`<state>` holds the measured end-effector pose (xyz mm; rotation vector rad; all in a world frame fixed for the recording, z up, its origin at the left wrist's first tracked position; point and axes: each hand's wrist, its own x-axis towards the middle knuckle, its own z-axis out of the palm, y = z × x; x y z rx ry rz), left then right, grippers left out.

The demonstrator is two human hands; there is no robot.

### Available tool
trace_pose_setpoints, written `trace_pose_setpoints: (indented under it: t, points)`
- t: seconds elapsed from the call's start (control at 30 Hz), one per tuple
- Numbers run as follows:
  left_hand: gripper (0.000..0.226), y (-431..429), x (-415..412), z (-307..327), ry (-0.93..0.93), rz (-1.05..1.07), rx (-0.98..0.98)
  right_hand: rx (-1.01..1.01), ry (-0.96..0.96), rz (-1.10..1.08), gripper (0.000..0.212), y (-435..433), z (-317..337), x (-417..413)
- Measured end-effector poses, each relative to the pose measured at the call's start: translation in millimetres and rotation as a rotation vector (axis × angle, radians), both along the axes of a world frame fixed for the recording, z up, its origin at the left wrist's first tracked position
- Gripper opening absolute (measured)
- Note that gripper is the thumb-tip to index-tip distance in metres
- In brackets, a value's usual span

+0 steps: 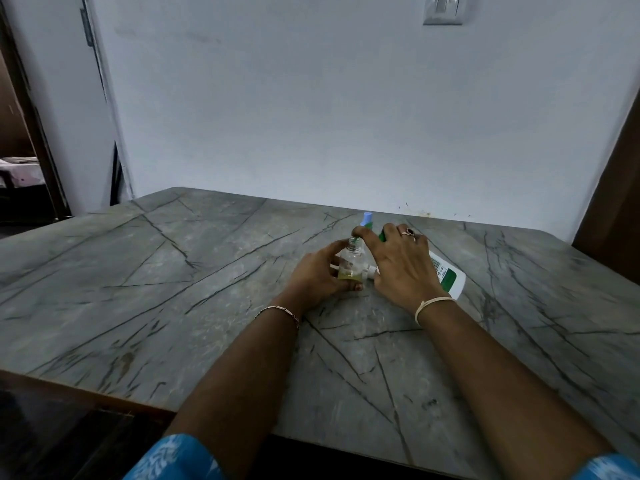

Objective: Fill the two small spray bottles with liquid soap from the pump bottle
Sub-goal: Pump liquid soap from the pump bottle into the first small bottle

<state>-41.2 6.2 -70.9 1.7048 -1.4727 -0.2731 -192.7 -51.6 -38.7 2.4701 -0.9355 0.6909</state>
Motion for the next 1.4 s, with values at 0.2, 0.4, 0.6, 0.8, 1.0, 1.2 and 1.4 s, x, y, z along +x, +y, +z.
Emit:
trace_pose_setpoints:
  t: [0.2, 0.4, 0.6, 0.8, 1.0, 1.2, 1.4]
  points:
    - [0.092, 0.0, -0.5, 1.6, 0.011, -0.001, 0.015, 0.019, 0.013, 0.021, 0.081, -1.9, 0.0, -2.8]
    - [0.091, 0.7, -1.6, 1.9, -0.001, -0.006, 0.008, 0.048, 0.000, 0.038, 0.088, -7.9, -1.6, -4.6]
    - [0.091, -0.1, -0.6, 2.1, 0.000, -0.008, 0.021, 0.025, -0.018, 0.037, 0.077, -8.8, -1.7, 0.8]
    - [0.092, -0.7, -0.5, 1.1, 0.011, -0.002, 0.017, 0.012, -0.014, 0.049, 0.081, -10.5, -3.0, -1.1]
    - [0.092, -0.4, -0.8, 1.6, -0.005, -0.003, 0.023, 0.029, -0.008, 0.050, 0.083, -7.2, -1.5, -6.3]
    - [0.091, 0.1, -1.0, 1.1, -0.011, -0.003, 0.008, 0.016, -0.020, 0.046, 0.080, -9.0, -1.8, -2.0]
    - [0.091, 0.5, -1.7, 2.0, -0.013, -0.006, 0.008, -0.004, -0.015, 0.064, 0.083, -10.6, -3.3, -3.8]
